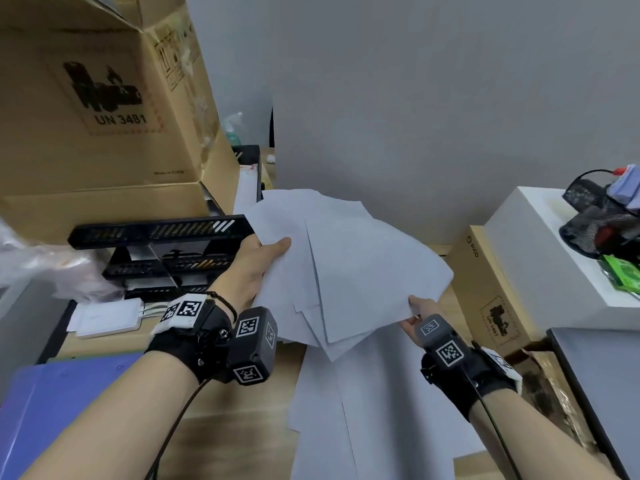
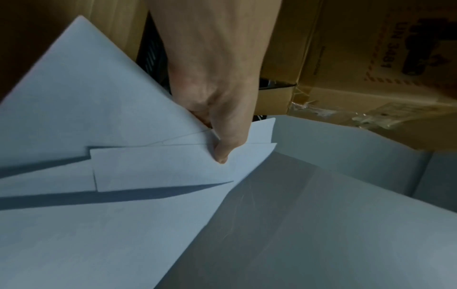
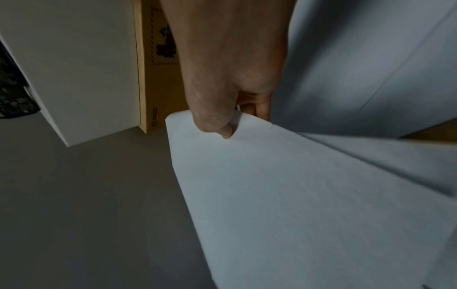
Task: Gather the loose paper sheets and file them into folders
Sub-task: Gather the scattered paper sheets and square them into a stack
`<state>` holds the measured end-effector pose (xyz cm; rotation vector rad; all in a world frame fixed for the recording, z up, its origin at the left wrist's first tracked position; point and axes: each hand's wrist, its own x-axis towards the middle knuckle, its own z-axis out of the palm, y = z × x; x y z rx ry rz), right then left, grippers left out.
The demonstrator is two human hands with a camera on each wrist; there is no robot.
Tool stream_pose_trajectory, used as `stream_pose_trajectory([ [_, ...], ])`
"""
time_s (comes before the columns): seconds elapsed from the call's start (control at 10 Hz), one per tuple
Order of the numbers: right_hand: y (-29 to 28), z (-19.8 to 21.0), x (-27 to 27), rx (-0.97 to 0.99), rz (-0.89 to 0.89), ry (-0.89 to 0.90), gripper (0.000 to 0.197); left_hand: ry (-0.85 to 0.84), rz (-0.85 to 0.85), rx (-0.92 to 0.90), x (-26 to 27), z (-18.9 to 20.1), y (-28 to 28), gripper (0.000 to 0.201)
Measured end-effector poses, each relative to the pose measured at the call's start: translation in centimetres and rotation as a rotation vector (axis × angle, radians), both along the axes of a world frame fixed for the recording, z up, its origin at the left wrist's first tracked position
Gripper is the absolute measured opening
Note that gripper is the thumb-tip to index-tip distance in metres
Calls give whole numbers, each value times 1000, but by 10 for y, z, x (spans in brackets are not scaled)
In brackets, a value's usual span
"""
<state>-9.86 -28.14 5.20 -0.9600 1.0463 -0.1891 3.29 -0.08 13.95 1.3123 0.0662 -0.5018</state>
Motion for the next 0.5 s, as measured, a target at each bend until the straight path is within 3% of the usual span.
stream_pose_trajectory([
  [0.1, -2, -12, 1, 113, -4, 58, 26, -62, -37, -4, 3, 10, -3, 33],
  [0.2, 0, -11, -1, 257, -66, -126, 87, -114, -71, 1, 7, 21, -10, 32],
  [0.3, 9, 2, 5, 339, -11, -239, 96, -131, -77, 17, 8, 24, -18, 32],
  [0.4, 11, 9, 14, 307, 150, -185, 55, -93, -49, 17, 5, 19, -22, 33],
  [0.5, 11, 16, 18, 224, 208, -100, 50, -60, -51, 8, 3, 15, -21, 40],
])
